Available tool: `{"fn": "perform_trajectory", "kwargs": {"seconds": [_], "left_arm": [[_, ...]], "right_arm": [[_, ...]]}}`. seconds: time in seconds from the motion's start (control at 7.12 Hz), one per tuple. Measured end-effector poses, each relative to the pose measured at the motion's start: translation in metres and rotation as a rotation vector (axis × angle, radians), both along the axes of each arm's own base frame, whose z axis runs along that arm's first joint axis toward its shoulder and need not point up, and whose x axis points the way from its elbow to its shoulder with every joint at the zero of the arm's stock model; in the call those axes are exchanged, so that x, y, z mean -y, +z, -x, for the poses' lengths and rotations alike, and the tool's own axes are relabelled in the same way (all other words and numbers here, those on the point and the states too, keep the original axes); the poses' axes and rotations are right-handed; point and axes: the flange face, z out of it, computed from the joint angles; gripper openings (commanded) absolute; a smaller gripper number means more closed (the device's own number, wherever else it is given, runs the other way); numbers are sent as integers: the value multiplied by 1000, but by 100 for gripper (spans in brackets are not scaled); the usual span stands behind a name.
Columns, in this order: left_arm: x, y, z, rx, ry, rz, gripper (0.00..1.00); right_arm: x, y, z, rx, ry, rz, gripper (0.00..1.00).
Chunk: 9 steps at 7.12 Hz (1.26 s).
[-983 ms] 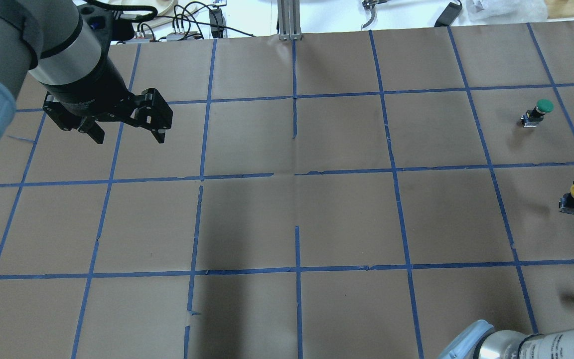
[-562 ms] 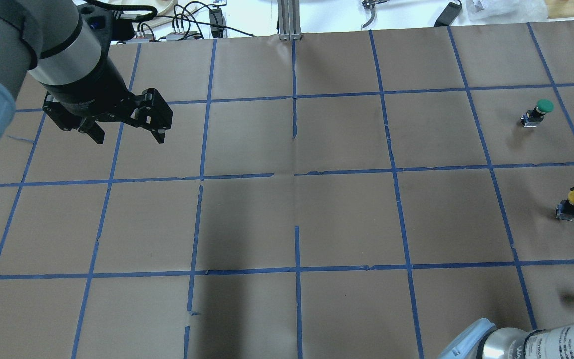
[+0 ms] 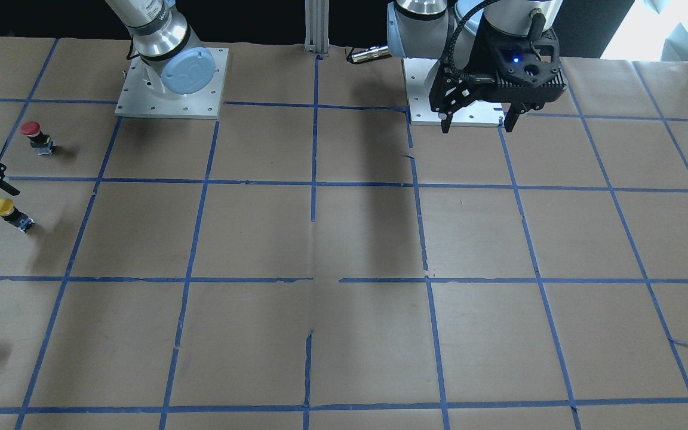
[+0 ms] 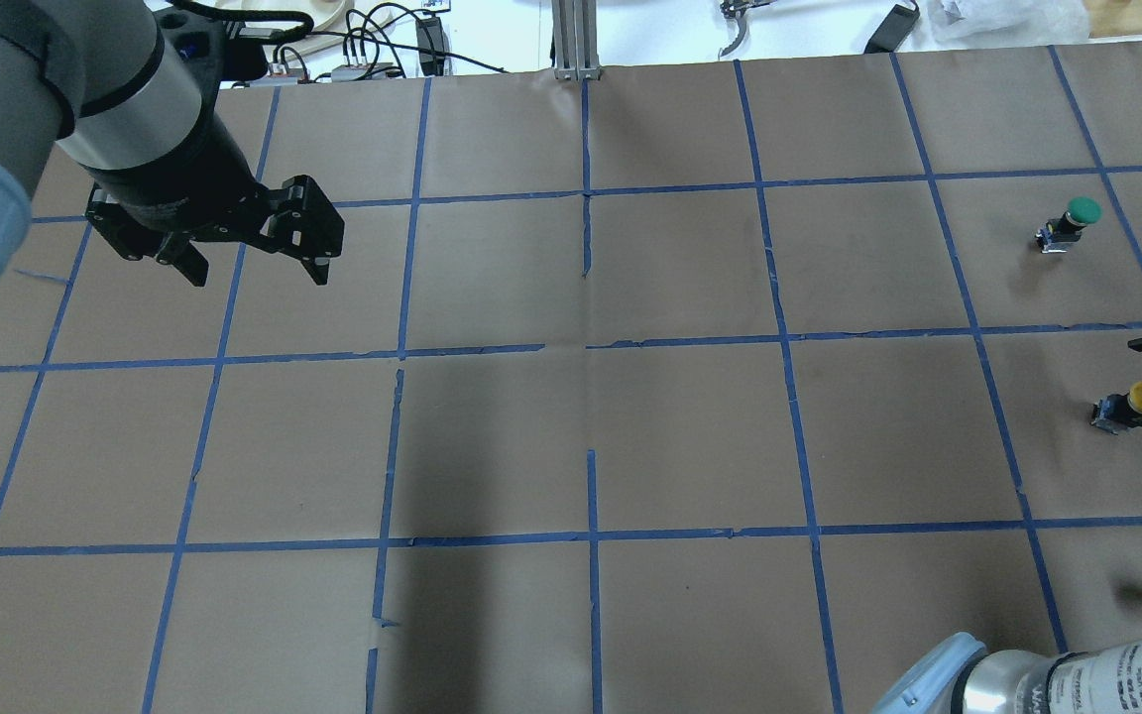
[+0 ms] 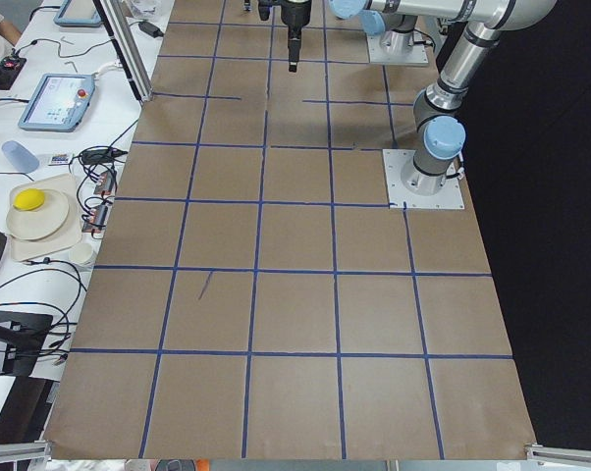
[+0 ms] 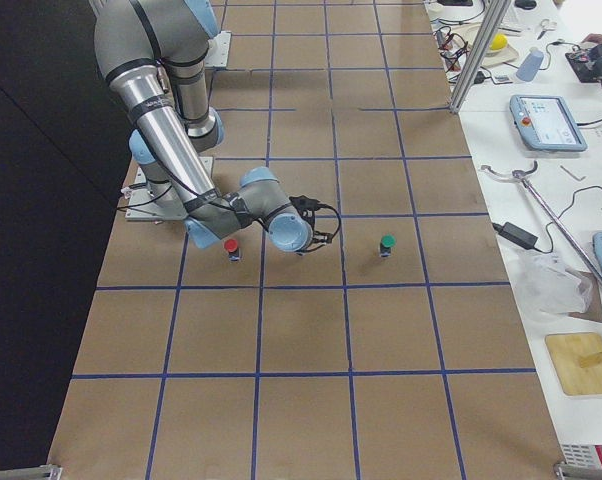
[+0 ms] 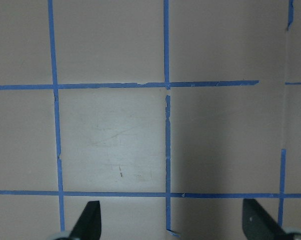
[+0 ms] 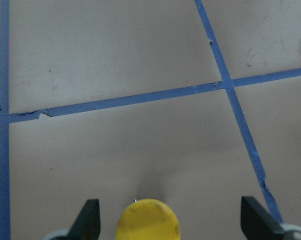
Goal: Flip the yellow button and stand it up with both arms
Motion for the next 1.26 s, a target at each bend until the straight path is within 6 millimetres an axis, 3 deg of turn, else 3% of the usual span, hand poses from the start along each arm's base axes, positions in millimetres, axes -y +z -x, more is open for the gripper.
{"fn": "perform_trajectory", "kwargs": {"seconds": [0.28, 0.56, 0.98, 1.26], "left_arm": [[0, 0, 0, 0, 0, 0, 100], [0, 1, 0, 0, -1, 1, 100], [-1, 1, 4, -45, -1, -2, 100], [-2, 1, 6, -59, -1, -3, 100]], "right_arm": [[5, 16, 4, -8, -99, -47, 100], [0, 52, -2, -26, -268, -175, 100], [-22, 133, -40, -74, -600, -322, 100], [-42, 176, -72, -101, -919, -455, 100]]}}
